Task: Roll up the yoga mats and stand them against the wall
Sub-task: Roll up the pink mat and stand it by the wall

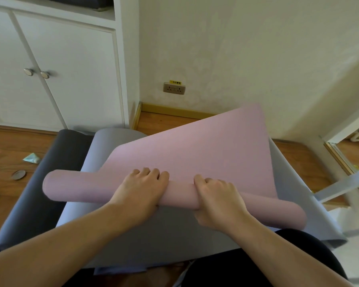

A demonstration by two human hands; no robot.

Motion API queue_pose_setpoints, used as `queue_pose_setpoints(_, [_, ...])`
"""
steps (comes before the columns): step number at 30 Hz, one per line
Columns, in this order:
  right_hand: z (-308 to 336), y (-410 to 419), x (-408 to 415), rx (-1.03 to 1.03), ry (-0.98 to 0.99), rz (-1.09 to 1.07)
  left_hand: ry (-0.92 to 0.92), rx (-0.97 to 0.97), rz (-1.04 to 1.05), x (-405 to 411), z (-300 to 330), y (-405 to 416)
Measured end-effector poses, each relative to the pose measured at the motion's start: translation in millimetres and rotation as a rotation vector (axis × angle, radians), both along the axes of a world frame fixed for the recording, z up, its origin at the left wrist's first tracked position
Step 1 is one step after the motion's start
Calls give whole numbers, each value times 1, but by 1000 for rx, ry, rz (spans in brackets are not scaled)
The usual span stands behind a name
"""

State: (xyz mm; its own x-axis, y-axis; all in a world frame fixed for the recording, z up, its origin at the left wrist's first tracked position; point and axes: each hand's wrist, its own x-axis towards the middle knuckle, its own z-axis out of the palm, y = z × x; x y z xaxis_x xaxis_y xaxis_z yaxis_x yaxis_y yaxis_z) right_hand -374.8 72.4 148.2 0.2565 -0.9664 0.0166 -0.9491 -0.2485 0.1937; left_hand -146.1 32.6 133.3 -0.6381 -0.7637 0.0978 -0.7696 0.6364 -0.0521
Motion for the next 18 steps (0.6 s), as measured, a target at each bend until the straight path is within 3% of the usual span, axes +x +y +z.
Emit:
queue_pose_setpoints(6, [0, 4, 4, -61, 6, 42, 94, 299, 106, 7, 16, -12])
queue_pose_setpoints(8, [1, 2, 5, -53, 26, 23, 117, 267, 83, 8, 14, -8])
queue_pose_setpoints(11, [0, 2, 2, -19, 5, -3, 79, 27, 9, 6, -1, -3])
queue_pose_setpoints(13, [-2, 3, -1, -42, -27, 3, 45, -20, -7, 5, -5, -6])
queue_pose_setpoints(18, [-2, 5, 4, -82, -10, 19, 82, 205, 75, 5, 9, -9])
